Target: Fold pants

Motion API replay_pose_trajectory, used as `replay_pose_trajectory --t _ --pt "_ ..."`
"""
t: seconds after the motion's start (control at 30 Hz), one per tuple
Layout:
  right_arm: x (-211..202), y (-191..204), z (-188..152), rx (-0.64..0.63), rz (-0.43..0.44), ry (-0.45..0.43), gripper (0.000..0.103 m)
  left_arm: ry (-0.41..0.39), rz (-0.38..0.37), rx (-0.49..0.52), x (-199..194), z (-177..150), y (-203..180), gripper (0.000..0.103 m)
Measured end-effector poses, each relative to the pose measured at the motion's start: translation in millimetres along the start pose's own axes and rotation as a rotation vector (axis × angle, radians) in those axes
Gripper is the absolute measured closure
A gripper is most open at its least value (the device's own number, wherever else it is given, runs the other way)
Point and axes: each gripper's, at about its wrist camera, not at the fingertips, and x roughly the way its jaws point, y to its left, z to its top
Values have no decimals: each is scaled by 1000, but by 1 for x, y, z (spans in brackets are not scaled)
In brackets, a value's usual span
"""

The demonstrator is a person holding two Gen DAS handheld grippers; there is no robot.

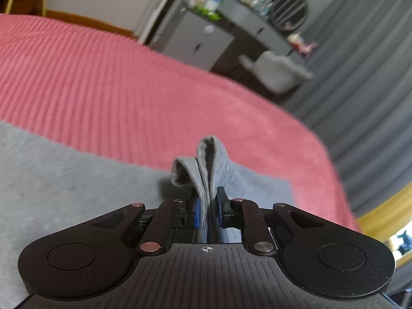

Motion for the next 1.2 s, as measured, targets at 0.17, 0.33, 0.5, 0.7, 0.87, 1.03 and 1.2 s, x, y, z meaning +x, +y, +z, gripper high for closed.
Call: replay_pose_trajectory --t 0.17,0.33,0.5,0.7,0.87,1.03,1.2 --pt "1 5 -1 -31 -28 4 46 18 91 -98 -8 -13 17 67" --pt "0 4 1 -23 -27 4 46 88 0 -102 -43 -50 17 41" --pt "-1 5 1 -33 -29 3 45 137 -68 -180 -44 -87 20 43" --pt "-20 -2 -2 28 -35 -82 54 159 -72 -184 -26 -98 10 79" --pt "-12 10 -5 -44 -94 -23 77 112 -89 -191 -45 -103 17 84" --pt "-4 35 -15 -178 -115 41 76 57 -101 -177 -72 -99 23 84" --pt "2 44 -20 -211 -121 75 76 97 -38 -178 -78 -99 40 84"
